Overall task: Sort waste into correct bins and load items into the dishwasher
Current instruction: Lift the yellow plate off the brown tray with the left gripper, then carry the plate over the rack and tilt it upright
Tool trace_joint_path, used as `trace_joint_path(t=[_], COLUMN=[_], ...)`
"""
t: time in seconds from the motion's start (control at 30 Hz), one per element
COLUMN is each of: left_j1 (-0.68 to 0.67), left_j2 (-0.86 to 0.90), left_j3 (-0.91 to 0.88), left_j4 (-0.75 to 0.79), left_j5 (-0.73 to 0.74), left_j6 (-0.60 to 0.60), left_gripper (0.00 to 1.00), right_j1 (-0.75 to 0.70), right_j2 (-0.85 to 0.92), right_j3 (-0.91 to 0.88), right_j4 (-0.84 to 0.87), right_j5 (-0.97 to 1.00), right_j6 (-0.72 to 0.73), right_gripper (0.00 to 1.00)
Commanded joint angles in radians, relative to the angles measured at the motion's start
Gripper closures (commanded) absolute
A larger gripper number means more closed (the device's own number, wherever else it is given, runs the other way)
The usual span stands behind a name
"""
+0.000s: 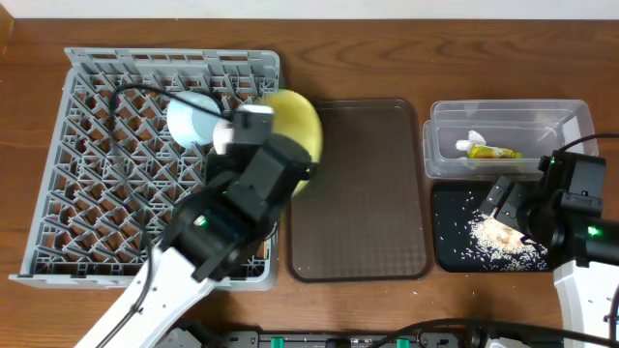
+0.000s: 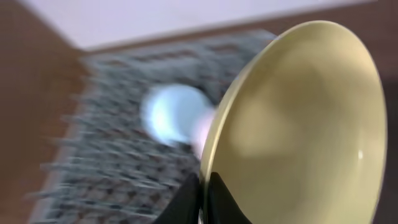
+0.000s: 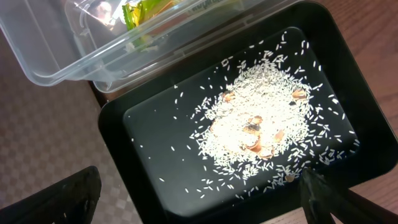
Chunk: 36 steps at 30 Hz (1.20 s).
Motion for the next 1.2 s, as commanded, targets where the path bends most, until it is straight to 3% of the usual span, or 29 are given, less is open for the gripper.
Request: trace_joint_path(t=[0.0,0.37,0.57,1.0,1.17], left_j1=[0.0,0.0,0.0,0.018,0.043], left_j2=[-0.02,0.076,0.188,0.351,0.357], left_j3=[0.012,0.009,0.009,0.009,0.009], left_j4=[-0.006,0.002,0.185,0.371,0.468], left_j5=[-0.307,-0.406,-0.521,-0.517,-0.441], left_j6=[0.054,0.176,0.33,0.447,0.537], left_gripper=[0.93,0.92,0.93,0.93,0.92], right_j1=[-0.007,-0.006,-0.006,-0.006,-0.006], right_j2=[-0.004,-0.004,-0.004,-0.004,-0.004], right_j3=[0.008,0.008,0.008,0.008,0.008], right_j4=[-0.001,-0.001,-0.001,-0.001,-0.001], right_j5=[0.003,0.003,0.003,0.003,0.003], right_j6=[0.005,0.005,0.005,0.005,0.005], right_gripper=[0.01,0.01,0.01,0.01,0.01])
